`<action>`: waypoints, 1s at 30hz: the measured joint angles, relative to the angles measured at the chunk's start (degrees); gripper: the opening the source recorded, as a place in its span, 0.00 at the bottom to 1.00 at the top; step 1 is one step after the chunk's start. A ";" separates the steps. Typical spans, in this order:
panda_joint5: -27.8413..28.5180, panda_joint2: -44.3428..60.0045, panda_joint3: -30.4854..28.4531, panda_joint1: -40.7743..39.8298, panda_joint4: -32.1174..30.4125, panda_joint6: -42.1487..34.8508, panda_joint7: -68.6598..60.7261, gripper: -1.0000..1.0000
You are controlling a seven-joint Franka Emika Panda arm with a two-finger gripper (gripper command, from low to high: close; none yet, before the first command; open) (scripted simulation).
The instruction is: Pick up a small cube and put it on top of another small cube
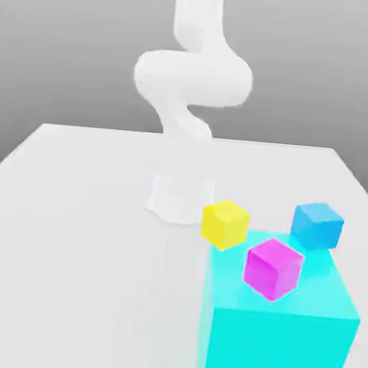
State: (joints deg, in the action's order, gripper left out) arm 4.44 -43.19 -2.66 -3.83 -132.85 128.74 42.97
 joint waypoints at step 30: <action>41.15 62.37 2.89 -2.07 -24.23 -20.59 -13.40 0.50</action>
State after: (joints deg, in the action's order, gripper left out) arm 45.58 19.18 0.23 -5.89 -157.09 108.14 29.58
